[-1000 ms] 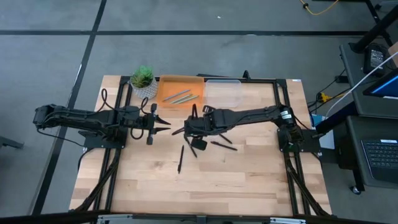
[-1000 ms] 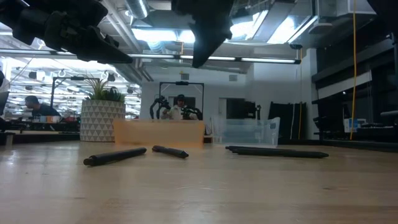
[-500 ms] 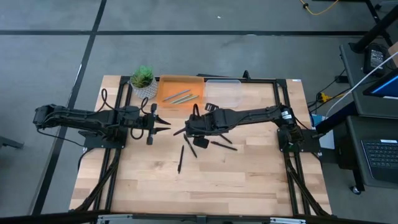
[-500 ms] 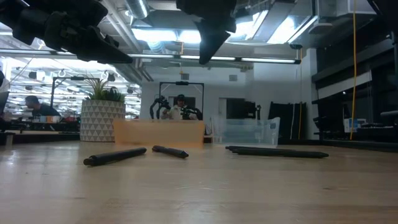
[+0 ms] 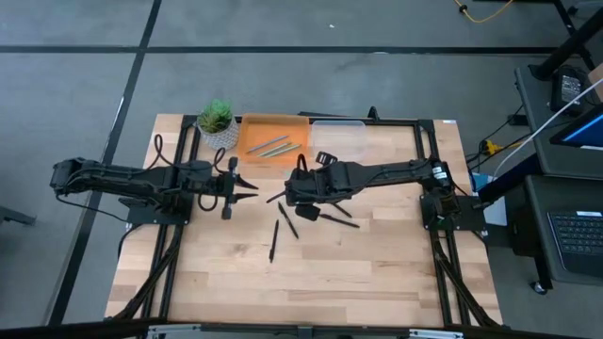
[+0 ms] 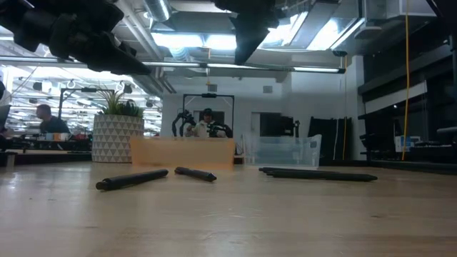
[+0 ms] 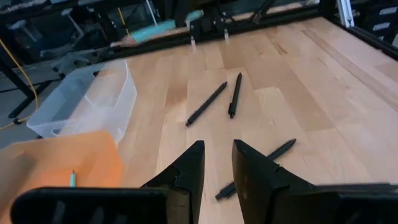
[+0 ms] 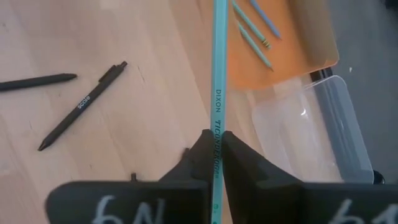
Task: Sort pens & pencils
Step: Put the light blue pencil into the orange bin
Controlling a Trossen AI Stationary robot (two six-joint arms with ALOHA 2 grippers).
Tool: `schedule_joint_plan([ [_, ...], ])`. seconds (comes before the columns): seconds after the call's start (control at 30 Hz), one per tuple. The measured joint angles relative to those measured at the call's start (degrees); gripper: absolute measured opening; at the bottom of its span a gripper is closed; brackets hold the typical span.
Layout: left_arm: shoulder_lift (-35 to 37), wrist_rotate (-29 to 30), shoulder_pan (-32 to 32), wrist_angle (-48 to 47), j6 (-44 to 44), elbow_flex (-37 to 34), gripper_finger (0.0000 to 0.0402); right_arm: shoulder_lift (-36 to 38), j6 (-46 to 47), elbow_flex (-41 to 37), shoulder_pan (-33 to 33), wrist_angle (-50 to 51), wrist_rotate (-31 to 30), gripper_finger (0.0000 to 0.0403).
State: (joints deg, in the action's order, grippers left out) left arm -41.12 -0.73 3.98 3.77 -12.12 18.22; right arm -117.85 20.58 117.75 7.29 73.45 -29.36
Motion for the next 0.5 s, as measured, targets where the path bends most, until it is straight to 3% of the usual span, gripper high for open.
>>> schedule_joint_plan([
  [0.5,0.0,-0.4,0.0,-2.0,0.2,0.0,0.0076,0.7,-0.6,0.0,0.0,0.7,-1.5,0.0020],
])
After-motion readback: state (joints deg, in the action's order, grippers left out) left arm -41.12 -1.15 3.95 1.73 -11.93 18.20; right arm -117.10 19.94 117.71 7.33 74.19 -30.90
